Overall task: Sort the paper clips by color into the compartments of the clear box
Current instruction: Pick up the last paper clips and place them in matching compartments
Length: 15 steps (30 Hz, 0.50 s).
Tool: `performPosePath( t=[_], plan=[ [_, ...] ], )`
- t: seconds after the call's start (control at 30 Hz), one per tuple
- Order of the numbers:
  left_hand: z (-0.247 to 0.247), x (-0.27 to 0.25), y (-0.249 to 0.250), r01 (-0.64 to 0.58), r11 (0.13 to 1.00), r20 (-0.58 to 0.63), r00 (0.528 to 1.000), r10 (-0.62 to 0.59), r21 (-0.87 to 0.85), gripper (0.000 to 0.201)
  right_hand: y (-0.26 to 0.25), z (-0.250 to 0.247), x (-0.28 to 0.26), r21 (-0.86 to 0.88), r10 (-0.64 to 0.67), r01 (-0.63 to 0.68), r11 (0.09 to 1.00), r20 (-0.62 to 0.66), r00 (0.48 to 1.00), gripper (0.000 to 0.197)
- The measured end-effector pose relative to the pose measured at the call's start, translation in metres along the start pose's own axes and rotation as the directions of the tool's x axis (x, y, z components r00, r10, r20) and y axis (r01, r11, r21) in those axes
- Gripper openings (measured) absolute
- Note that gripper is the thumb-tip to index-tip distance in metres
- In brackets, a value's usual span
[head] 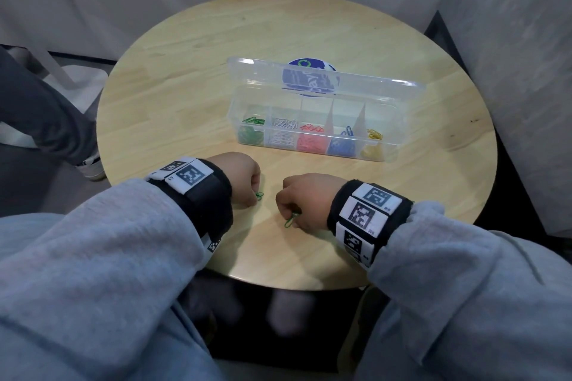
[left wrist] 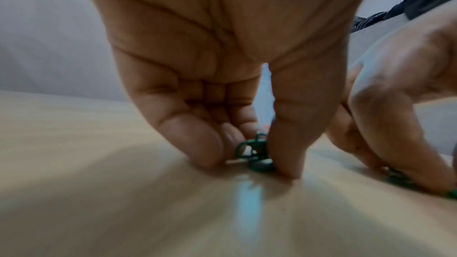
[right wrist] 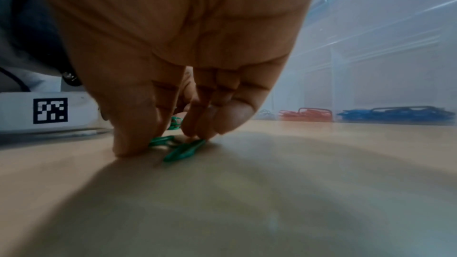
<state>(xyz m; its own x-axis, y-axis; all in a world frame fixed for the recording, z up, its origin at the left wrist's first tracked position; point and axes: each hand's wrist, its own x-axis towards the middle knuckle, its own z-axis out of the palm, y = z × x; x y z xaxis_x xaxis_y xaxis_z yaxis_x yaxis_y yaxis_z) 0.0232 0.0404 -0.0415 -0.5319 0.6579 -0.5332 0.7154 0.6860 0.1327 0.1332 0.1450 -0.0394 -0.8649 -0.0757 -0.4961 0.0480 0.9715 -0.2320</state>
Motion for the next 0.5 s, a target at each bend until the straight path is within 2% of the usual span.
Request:
performPosePath(
  t=[0.07,0.3,0.43,0.5],
  plan=[
    [0.0,-0.001,0.001,-0.02,1.0,0.004,1.0,0.021,-0.007,0.022,-0.002,0.0,0.001,-0.031,-0.004,0.004,1.0,0.011,1.0,0.009],
    [0.0,-0.003,0.005,-0.02,1.0,-0.026,0.999,0.02,0.002,0.021,-0.006,0.006,0.006,-0.121,0.064,-0.058,0.991,0.04,0.997,0.03],
    [0.0,-0.005,0.009,-0.007,0.999,-0.012,1.0,0.007,0.043,0.015,-0.005,0.006,0.004,-0.042,0.106,-0.104,0.994,0.054,0.993,0.019],
    [-0.001,-0.006,0.011,-0.003,0.999,0.0,1.0,0.003,0.051,0.01,-0.006,0.004,0.001,0.028,0.12,-0.122,0.992,0.068,0.99,0.02]
  ],
)
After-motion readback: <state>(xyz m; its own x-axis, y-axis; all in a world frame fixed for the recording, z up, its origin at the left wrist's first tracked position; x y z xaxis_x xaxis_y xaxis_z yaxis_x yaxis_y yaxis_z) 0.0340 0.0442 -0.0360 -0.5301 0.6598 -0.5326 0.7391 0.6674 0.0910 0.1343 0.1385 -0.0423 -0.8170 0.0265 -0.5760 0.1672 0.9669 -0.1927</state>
